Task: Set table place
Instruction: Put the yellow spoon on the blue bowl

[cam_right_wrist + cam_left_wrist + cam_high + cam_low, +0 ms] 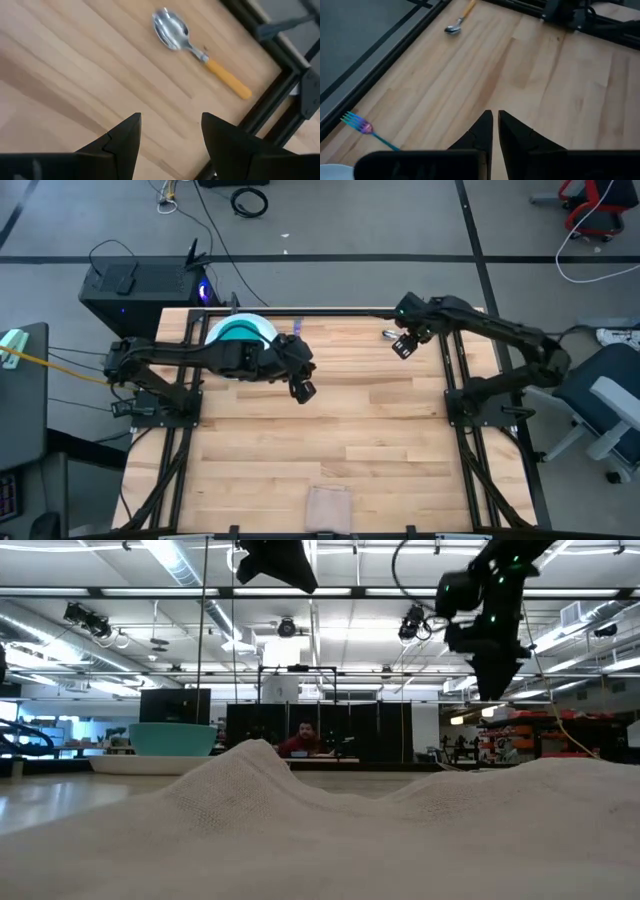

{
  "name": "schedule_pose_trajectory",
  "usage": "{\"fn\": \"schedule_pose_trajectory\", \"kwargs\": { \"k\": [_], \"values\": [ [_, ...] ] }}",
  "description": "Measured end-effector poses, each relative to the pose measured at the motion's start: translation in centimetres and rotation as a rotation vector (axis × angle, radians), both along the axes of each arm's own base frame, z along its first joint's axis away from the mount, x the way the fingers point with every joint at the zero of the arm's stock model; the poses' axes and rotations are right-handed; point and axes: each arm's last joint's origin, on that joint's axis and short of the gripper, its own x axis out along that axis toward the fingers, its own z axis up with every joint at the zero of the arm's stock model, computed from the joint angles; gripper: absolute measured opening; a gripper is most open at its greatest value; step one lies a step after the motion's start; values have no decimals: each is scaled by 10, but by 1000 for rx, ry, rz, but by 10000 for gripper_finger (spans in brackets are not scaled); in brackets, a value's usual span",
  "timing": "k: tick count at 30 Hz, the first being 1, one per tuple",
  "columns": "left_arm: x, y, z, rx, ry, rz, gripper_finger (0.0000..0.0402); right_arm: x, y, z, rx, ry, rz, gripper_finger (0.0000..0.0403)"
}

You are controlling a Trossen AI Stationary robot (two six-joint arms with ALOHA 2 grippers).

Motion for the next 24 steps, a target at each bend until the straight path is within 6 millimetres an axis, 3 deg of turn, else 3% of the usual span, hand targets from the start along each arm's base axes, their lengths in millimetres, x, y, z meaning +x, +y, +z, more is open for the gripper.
{"fn": "schedule_pose_trajectory", "kwargs": {
  "k": [14, 24],
  "values": [
    [-1, -20, 0, -5, -3, -56, 25, 3, -59, -66, 177, 217, 65, 215],
    [-4, -19, 5, -9, -23, -53, 29, 1, -89, -90, 150, 195, 70, 215]
  ]
}}
